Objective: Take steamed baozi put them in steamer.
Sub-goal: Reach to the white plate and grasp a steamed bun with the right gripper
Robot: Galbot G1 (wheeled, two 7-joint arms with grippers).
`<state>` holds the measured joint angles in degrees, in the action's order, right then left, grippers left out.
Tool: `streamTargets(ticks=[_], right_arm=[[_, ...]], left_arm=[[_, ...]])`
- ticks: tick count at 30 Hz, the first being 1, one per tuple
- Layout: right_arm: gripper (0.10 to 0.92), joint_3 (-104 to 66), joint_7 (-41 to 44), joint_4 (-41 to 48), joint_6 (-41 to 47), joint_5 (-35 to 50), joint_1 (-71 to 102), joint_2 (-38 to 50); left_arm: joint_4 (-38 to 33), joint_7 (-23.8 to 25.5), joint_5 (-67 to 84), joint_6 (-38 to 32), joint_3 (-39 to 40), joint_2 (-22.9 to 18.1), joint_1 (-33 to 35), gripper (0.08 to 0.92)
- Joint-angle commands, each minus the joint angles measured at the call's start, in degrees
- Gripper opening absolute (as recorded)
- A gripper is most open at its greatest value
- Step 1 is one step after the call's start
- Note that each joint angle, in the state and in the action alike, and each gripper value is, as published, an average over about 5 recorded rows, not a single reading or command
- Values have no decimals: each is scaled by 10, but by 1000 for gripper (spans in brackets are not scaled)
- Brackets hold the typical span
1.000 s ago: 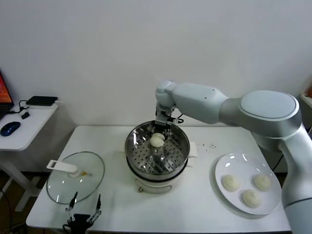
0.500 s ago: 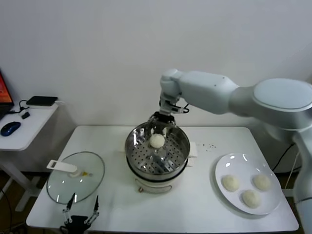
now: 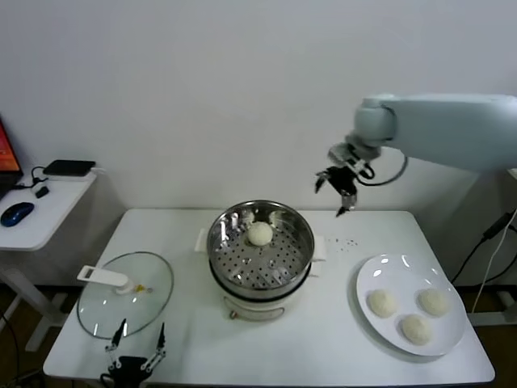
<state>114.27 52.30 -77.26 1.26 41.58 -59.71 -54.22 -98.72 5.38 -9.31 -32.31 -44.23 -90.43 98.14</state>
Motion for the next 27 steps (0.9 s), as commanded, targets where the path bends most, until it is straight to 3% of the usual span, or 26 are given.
streamTargets(ticks=[1,10,27], right_arm=[[823,92,-49,-141,173,59,-34,158],[823,-3,-65,-125,172,-71,127,233],[823,-154,-75,-34,158,-167,322,201]], left_arm=[[2,0,-2,-1,0,0,0,823],[12,-3,-18,-7,-2,-2,-2,823],[18,-7,-29,-11,-6,-3,2,823]])
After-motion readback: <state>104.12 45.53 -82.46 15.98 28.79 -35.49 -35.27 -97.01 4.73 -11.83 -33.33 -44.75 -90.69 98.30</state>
